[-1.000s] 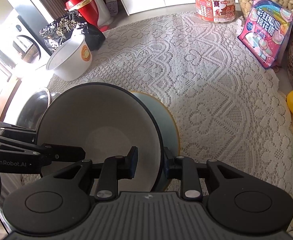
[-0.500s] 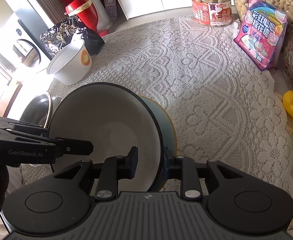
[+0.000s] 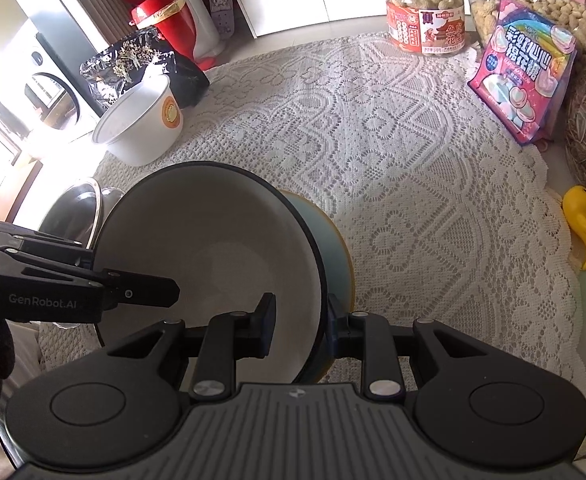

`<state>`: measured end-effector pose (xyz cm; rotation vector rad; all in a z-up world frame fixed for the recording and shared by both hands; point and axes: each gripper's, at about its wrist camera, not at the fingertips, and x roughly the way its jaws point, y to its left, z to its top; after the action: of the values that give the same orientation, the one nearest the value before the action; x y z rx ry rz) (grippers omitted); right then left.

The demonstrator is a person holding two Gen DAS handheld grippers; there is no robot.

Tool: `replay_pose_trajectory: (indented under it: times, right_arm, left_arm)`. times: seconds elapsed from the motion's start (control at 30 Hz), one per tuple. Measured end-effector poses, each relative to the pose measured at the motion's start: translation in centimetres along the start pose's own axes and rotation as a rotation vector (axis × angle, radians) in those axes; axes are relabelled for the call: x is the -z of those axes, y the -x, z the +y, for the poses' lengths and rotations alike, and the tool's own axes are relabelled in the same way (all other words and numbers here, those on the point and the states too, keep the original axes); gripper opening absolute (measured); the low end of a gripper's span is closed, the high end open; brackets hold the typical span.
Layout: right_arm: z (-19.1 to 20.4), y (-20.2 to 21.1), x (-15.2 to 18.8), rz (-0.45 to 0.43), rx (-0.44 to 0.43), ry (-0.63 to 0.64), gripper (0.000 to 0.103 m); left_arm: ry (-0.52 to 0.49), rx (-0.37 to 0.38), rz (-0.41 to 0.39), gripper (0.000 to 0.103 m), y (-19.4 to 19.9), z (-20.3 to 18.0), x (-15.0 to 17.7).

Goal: Organize plates and bowls
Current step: 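Lower the blue bowl with both tools into the gold-rimmed bowl, then open both tools and move them to the white printed bowl rim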

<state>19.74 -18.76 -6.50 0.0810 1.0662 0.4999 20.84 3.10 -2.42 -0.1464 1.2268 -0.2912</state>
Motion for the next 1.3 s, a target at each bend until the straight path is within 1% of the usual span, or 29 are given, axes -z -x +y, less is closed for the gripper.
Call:
replay_pose_trajectory:
  times: [0.2,0.27,0.37,0.6,0.8,1.03,1.13,1.3]
  right_arm:
    - [0.0,0.2,0.1,0.0,0.0,0.0,0.025]
    - [0.1,0.7,0.1,-0.025,0.016,0.009,0.025]
    - [0.1,1.0,-0.1,-0.026,0.02,0.012,0.025]
    - [0.1,1.3,0.0,-0.034,0.028,0.017,0.025]
    - [0.3,1.2,0.0,-0.037,0.035,0.033,0.025]
    - [0.5,1.5,-0.4,-0.021,0.046,0.033,0.025]
    - [0.7,2.4,-0.9,-0.05,0.055,0.031,0.025]
    - [1.9,3.2,-2.7,-0.086,0.07,0.035,0.025]
  left_arm:
    - [-0.013,-0.011,-0.02,0.025,0.8,0.4,0.0]
    - [-0.01,-0.008,-0.03,0.025,1.2,0.6,-0.1]
    - [-0.011,-0.011,-0.039,0.025,1.7,0.6,-0.2]
    - [-0.019,-0.036,-0.036,0.025,1.0,0.2,-0.1]
    - [-0.006,-0.033,-0.037,0.026,0.7,0.3,-0.1]
    - [0.018,0.011,-0.04,0.025,1.4,1.0,-0.1]
    - [0.035,0.059,-0.078,0.024,2.7,1.8,-0.1]
    - [0.084,0.083,-0.142,0.024,4.4,4.4,-1.1]
